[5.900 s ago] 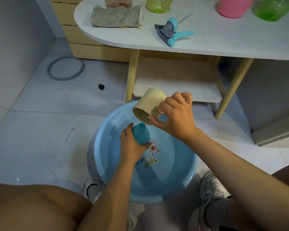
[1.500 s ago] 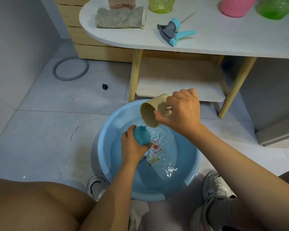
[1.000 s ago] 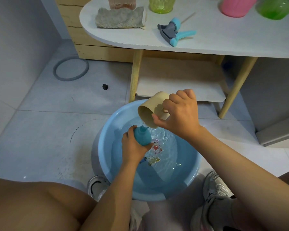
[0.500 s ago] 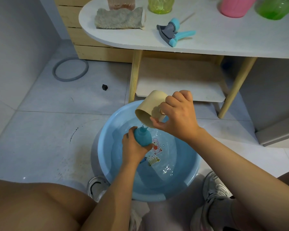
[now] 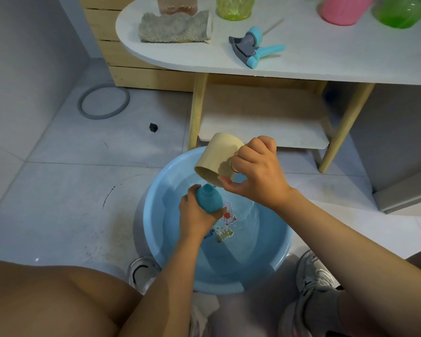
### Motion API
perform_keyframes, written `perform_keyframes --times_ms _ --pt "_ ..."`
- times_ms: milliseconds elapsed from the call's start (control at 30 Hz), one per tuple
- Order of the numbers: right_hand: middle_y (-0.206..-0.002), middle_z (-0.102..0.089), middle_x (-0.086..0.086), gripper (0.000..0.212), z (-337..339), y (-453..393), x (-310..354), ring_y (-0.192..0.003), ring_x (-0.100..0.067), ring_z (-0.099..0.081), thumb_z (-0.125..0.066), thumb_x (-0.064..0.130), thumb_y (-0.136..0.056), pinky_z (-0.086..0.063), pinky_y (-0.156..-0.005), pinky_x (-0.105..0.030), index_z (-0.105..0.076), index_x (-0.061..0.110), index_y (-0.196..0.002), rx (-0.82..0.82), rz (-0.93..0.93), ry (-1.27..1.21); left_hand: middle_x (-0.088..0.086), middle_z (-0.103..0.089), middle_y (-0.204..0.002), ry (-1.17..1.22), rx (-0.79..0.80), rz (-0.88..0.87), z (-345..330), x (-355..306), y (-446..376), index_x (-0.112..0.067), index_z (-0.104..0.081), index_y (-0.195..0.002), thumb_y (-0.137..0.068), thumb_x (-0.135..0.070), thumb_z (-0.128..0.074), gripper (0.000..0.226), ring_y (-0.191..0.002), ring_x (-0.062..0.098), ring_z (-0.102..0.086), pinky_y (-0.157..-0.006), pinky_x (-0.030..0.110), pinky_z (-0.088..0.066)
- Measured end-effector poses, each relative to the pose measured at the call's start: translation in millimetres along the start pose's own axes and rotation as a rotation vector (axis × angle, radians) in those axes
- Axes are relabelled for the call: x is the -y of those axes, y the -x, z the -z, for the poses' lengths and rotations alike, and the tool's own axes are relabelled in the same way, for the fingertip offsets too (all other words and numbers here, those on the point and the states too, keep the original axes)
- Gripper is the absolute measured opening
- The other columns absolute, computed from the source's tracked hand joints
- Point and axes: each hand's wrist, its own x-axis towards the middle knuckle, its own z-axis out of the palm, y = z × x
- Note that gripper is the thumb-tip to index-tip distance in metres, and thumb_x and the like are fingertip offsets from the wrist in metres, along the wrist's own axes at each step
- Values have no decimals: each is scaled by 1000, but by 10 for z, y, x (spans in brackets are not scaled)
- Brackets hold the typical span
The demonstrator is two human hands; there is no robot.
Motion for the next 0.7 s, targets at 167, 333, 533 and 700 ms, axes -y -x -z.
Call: perform_keyframes --times_ms 167,333,533,700 --pt "-61 -50 -6 31 7 6 4 -70 -21 -36 -70 31 -74 -31 -75 -31 -55 8 -60 20 9 -50 -2 -55 -116 5 -3 -2 -2 2 8 -29 -45 -120 -46 -46 -88 88 -107 19 -55 -84 43 -55" --pt "-61 -50 -6 32 24 -38 4 -70 -20 -36 -71 31 -73 -31 -75 -31 -55 7 -60 16 0 -43 -2 -55 -115 16 -6 -9 3 -5 9 -30 -45 -120 -46 -46 -88 87 -107 21 -55 -83 44 -55" --pt "-59 -44 -2 40 58 -7 -112 -66 -18 -35 -70 43 -71 -24 -71 -29 -50 12 -57 32 -284 -16 0 -49 -119 63 -23 -27 3 -14 30 -29 -42 -123 -52 -37 -89 86 -111 21 -50 -90 39 -50" --pt "-54 -38 4 56 44 47 -212 -62 -21 -37 -66 56 -74 -21 -66 -29 -31 19 -50 325 -873 -48 2 -49 -120 126 -76 -58 7 -26 34 -27 -44 -121 -52 -33 -90 83 -112 22 -49 -93 41 -49"
